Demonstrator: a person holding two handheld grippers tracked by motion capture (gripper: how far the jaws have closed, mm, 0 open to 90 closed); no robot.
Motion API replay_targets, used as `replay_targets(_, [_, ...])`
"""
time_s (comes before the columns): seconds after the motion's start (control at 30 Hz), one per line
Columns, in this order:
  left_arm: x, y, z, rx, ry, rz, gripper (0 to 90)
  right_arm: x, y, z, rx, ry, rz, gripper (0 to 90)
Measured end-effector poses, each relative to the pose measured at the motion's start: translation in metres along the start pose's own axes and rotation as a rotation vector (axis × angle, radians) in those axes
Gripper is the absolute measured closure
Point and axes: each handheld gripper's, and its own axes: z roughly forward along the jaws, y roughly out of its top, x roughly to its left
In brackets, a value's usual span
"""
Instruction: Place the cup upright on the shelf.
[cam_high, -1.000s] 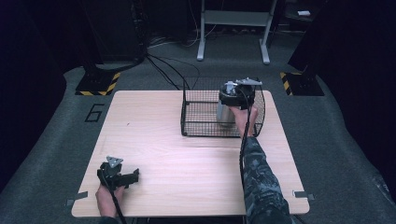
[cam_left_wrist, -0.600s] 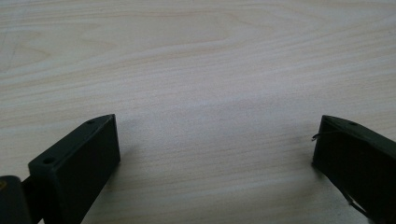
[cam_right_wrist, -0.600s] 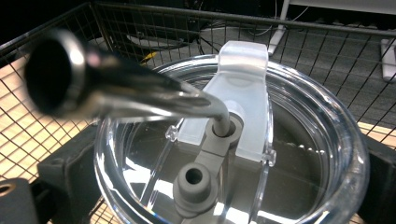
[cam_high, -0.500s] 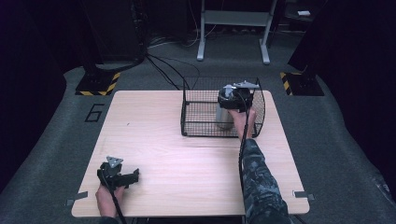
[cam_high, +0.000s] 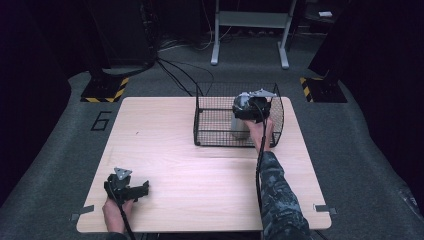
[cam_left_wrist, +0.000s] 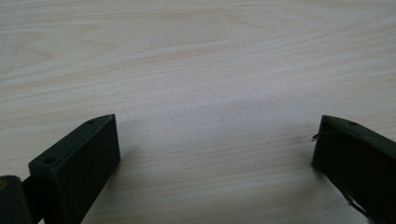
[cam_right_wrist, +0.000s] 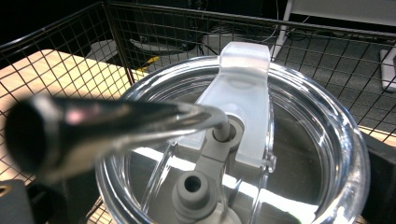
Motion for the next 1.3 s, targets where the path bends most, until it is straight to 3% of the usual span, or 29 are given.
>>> replay_targets(0.2, [0.000,0.000,0.000,0.000,-0.001,0.000,0.5,0.001,0.002,-0.006,-0.009,-0.005,-0.008,0.0])
replay_targets(0.33, [0.000,0.000,0.000,0.001,-0.001,0.000,0.5,0.000,0.001,-0.013,-0.011,0.010,0.004,0.0])
replay_targets(0.5, [0.000,0.000,0.000,0.001,-0.001,-0.002,0.5,-0.001,0.002,-0.023,-0.017,0.028,-0.017,0.0])
replay_targets(0.97, [0.000,0.000,0.000,0.004,-0.003,-0.005,0.5,0.004,-0.003,-0.067,-0.034,0.041,-0.051,0.0])
replay_targets(1.3, [0.000,0.000,0.000,0.004,-0.003,-0.005,0.5,0.008,-0.036,-0.107,-0.007,0.053,-0.079,0.0])
